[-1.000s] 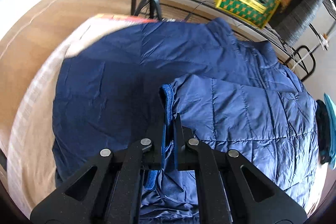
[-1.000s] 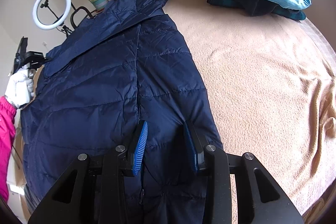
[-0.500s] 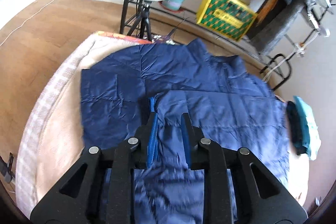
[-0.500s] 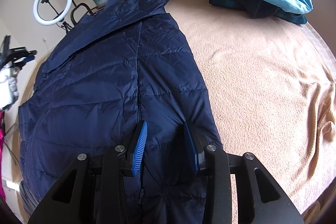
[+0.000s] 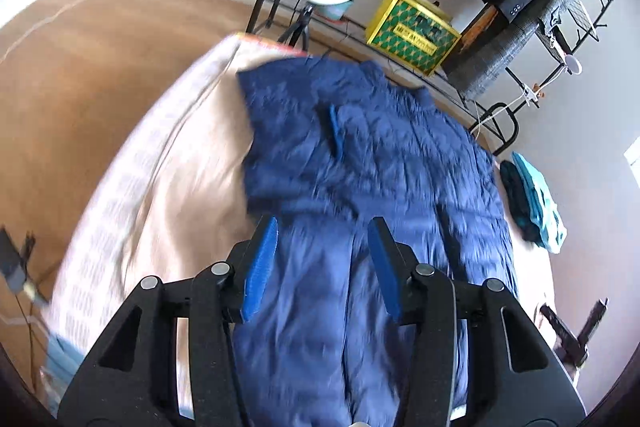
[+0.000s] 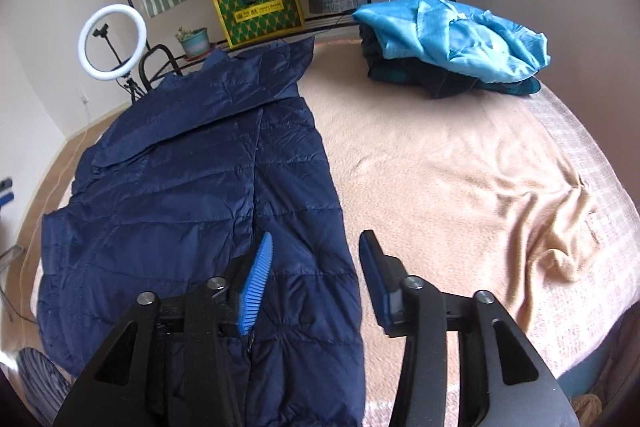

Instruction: Fold large clothes

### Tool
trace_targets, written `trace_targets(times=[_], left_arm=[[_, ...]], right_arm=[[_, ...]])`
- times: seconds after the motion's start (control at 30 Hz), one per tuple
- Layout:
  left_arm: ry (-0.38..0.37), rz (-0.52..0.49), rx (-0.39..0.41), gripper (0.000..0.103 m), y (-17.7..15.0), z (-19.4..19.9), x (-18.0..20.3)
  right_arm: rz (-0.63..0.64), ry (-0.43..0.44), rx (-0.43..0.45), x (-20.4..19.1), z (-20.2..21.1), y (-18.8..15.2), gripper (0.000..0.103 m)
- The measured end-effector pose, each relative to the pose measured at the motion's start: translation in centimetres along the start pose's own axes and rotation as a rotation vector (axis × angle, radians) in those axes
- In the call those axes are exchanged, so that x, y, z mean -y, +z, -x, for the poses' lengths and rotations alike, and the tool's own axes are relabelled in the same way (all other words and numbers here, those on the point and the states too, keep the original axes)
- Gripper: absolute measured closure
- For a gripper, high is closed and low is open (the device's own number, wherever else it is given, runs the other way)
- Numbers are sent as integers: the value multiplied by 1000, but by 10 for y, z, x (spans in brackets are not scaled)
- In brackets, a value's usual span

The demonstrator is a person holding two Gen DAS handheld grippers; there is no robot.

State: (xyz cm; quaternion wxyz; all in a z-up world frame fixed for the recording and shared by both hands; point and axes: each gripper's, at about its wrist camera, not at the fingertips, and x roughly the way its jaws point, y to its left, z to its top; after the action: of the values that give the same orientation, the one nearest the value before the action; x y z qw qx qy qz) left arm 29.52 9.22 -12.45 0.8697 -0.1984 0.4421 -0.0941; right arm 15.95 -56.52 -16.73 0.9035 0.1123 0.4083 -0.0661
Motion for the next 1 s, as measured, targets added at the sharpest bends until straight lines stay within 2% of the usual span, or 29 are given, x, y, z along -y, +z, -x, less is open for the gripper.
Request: trace_targets(times=[0.07,0.2,0.37,0.47,0.57,0.73,0.8,1.0], left_arm=[[-17,26,-13,55,-22,14,-11],[-38,76,-40,45,-61,30,-28],[-50,133,-97,45,-109,32,-47],[-94,224,-139,45,-139,26,-63],[-119,280,-182,45,-163,17,-72],[-132,320,-218,44,-182,5,-75],[-130,325,-218,40,-184,1,-75],[-162,336,-250,40,-199,-13,-71]], right_arm=[[-7,3,4,5,7,-2,55],[-19,23,-24,14,14,-8,54],[-3,45,-101,27,16,-23,51],[-13,51,-146,36,16,-35,51],[-60,93,-171,47,17,-49,51],[-138,136,-214,60,13,-72,51],[-146,157,-225,60,13,-79,51],[-160,212,-246,53,14,-88,51]])
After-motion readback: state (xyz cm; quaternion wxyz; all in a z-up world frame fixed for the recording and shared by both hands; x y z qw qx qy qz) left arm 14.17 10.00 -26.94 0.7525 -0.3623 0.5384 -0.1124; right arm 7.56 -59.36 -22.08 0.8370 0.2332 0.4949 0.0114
